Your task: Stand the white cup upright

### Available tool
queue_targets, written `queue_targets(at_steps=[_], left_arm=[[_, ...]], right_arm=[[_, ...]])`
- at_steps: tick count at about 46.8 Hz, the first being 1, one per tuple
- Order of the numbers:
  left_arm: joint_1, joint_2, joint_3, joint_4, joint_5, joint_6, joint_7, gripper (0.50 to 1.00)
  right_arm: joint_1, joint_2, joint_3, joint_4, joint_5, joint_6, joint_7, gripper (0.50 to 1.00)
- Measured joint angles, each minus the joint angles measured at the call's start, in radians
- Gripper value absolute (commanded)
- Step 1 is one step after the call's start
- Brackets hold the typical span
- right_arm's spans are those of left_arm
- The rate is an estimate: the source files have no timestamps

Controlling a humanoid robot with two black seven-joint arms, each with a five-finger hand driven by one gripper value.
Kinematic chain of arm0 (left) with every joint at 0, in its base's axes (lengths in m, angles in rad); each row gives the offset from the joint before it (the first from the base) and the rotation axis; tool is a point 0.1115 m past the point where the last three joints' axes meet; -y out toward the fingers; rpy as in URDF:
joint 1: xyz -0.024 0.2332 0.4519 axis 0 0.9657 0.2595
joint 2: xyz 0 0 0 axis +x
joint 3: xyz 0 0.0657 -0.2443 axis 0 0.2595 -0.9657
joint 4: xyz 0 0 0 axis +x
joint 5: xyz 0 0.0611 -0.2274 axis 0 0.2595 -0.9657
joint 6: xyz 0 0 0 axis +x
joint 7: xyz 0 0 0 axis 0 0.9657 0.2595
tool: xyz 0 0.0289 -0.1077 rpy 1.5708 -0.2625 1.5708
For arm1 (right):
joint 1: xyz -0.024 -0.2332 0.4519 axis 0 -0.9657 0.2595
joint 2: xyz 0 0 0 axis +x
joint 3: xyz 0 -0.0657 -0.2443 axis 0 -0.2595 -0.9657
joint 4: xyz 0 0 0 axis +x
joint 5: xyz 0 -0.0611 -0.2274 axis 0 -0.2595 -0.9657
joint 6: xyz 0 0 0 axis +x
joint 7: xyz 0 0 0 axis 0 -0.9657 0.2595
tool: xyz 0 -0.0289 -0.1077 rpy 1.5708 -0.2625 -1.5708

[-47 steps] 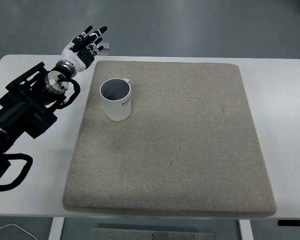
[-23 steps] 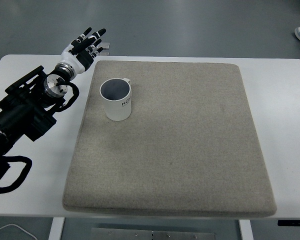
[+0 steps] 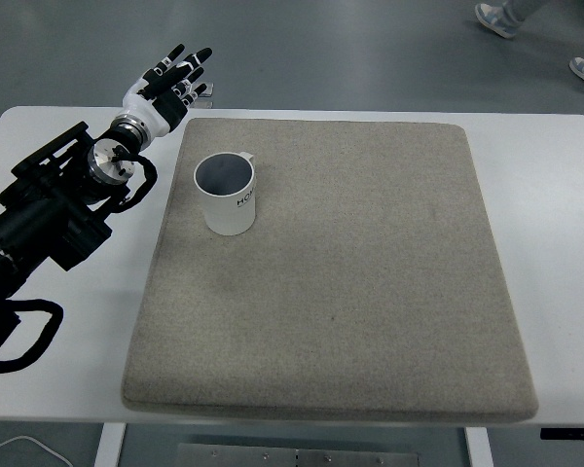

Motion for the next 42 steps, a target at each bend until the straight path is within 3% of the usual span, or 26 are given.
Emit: queue_targets(at_steps=[42], left_arm=[[0.009,0.000,0.001,-0.003,0.000,-0.004,-0.003,0.996]], right_arm=[[0.000,0.000,0.000,0.000,0.000,0.000,0.000,0.930]])
